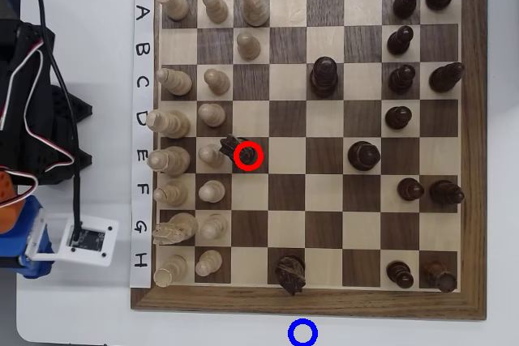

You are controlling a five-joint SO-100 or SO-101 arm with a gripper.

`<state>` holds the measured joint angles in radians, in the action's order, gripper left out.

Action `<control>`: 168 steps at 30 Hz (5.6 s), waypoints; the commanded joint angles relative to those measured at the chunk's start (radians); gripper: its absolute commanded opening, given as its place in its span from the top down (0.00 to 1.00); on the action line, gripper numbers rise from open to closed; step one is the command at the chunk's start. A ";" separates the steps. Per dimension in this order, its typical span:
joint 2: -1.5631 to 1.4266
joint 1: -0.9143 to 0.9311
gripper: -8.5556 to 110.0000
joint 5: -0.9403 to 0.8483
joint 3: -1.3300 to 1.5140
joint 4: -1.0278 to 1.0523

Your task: Move the piece to destination

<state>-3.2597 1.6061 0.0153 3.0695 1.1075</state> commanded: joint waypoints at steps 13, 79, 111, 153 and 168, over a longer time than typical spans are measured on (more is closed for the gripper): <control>0.529 -0.158 0.93 0.268 -0.979 0.138; 1.221 -1.315 0.93 2.174 -1.628 0.597; 0.913 -1.534 0.88 1.776 -0.960 0.035; 0.989 -1.606 0.74 2.286 -0.871 -0.140; 1.022 -1.608 0.73 2.250 -0.792 -0.186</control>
<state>-2.2013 0.0123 1.7533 2.2749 0.9833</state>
